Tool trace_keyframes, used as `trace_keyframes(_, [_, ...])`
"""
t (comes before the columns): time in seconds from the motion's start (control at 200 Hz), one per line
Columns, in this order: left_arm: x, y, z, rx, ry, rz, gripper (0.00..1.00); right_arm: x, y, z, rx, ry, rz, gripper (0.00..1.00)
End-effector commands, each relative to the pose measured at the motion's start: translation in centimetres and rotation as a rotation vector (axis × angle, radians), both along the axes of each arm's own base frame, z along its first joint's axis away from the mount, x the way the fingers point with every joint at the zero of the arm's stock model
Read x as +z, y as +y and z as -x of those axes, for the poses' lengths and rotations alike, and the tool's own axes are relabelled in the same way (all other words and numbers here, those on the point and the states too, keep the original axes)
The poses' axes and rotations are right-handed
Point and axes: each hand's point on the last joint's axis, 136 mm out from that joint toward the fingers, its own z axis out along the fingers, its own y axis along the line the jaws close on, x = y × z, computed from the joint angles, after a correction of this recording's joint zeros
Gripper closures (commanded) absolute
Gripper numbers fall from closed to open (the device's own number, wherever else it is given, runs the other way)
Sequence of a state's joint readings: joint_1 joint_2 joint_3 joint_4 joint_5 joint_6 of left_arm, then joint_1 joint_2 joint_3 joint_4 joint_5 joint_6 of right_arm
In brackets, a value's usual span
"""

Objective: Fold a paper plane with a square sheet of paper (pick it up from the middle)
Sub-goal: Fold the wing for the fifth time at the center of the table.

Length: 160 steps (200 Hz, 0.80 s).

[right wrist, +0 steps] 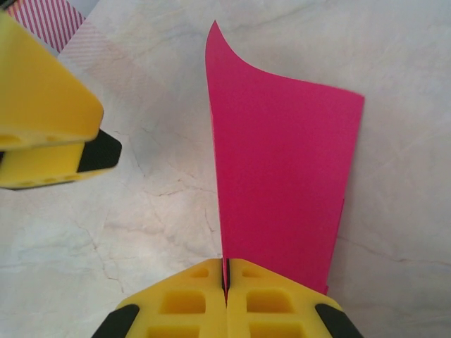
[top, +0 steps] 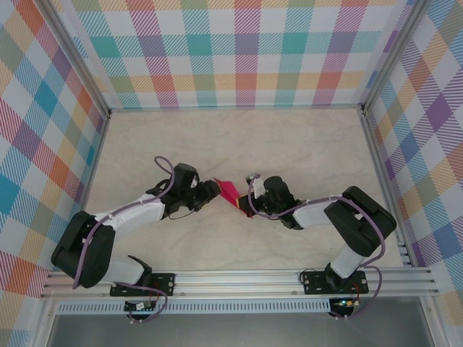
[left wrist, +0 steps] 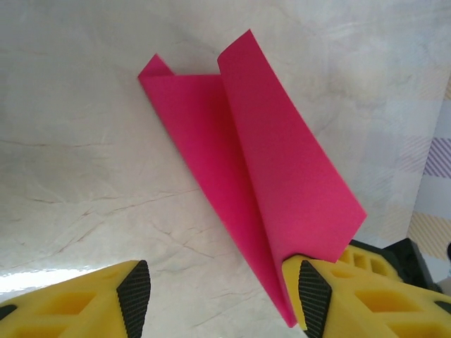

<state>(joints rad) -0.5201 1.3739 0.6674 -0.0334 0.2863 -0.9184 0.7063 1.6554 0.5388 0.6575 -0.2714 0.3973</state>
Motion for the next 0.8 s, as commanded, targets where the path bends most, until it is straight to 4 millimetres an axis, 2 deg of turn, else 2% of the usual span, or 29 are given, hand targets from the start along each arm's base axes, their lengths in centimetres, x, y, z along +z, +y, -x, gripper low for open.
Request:
trace_keyframes(0.0, [0.9, -0.7, -0.3, -0.041, -0.082, 0.054, 0.42, 0.9, 1.5, 0.0, 0.021, 0.101, -0.087, 0.99])
trace_keyframes(0.24, [0.0, -0.6, 0.1, -0.048, -0.105, 0.064, 0.44, 0.9, 1.5, -0.5, -0.006, 0.150, -0.093, 1.00])
trace_keyframes(0.265, [0.0, -0.6, 0.0, -0.050, -0.108, 0.065, 0.44, 0.3, 1.3, -0.3, -0.012, 0.177, -0.075, 1.00])
trace_keyframes(0.795, [-0.3, -2.4, -0.9, -0.088, -0.142, 0.113, 0.51, -0.8, 0.8, -0.6, -0.055, 0.339, -0.130, 1.00])
